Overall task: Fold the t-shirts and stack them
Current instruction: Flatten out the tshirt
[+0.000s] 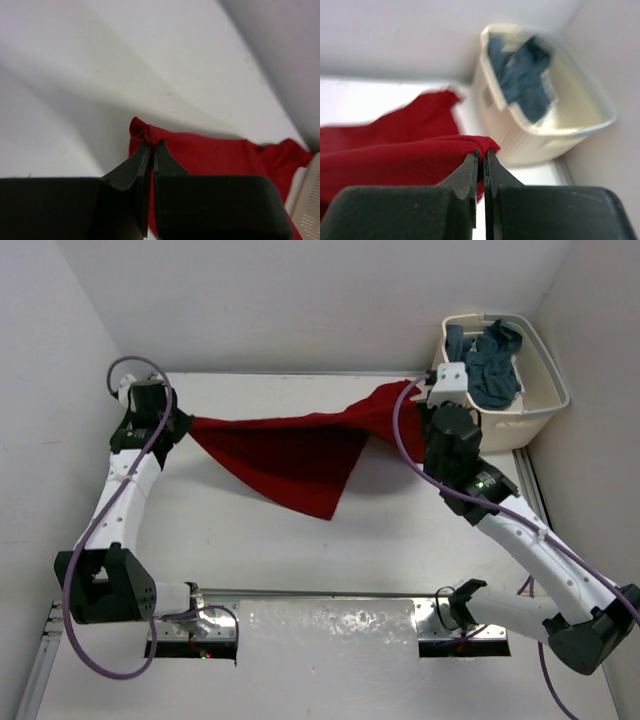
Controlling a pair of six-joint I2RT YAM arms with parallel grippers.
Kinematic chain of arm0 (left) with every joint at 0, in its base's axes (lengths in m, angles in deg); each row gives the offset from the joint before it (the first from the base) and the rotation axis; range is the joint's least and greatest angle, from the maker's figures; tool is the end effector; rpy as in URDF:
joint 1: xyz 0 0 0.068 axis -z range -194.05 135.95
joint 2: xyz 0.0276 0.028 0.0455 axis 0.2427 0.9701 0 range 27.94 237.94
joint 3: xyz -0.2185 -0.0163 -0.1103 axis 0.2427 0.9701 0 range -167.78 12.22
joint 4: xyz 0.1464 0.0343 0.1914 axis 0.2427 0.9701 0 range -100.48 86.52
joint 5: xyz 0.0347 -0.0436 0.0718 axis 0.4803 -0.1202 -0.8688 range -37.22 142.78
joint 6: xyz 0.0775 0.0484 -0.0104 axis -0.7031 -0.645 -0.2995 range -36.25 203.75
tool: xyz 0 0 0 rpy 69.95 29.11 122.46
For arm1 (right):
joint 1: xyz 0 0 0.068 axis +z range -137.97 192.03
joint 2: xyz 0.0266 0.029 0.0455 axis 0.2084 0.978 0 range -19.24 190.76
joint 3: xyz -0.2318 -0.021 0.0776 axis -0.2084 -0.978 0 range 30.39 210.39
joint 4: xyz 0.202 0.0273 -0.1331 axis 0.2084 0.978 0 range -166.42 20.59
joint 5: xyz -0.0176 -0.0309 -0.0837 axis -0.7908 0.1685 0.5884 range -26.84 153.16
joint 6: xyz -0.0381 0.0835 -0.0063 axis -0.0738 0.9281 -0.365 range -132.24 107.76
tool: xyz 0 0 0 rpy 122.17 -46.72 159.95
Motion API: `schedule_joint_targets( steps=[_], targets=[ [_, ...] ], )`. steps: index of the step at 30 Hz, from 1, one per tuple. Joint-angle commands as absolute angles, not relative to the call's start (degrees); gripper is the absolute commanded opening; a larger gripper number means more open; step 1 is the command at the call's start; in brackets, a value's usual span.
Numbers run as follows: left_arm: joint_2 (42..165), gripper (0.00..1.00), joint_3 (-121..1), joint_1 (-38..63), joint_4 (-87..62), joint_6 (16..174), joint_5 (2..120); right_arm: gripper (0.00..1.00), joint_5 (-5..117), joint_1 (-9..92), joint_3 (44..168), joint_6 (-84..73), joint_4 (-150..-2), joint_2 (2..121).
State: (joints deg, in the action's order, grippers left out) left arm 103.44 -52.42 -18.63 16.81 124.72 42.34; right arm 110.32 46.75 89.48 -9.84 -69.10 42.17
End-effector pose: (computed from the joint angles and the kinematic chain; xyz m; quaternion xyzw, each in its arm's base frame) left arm 0.3138 0.0401 0.2621 -0.3834 0.8104 -0.0582 0.4392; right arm 0.2512 0.1004 0.3493 0.0530 0.7444 -0.1015 0.6579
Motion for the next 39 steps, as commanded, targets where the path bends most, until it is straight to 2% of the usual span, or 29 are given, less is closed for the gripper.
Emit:
schedule_joint_targets(
  steps=[1,11,15,24,30,39],
  targets=[
    [99.0,0.0,-62.3,-19.0,16.1,123.5,41.0,0.0,118.0,45.8,98.6,-25.3,-80.4,40.6],
    [88.2,0.0,-78.9,-18.9,14.9,119.5,39.8,0.0,112.9,45.8,115.2,-38.6,-78.2,39.7],
    [87.5,0.0,-90.2,-19.0,18.5,116.1,40.2,0.0,109.0,45.8,125.4,-40.1,-74.9,40.1],
    [83.8,0.0,-103.3,-18.9,20.7,111.9,41.1,0.0,97.2,45.8,144.7,-40.0,-66.2,41.7],
    [81.9,0.0,-107.8,-19.0,22.5,112.6,42.8,0.0,92.7,45.8,145.5,-44.5,-69.4,39.0],
    [74.0,0.0,-104.5,-19.1,21.9,115.9,51.0,0.0,87.8,45.7,143.4,-42.0,-68.5,31.9]
  ],
)
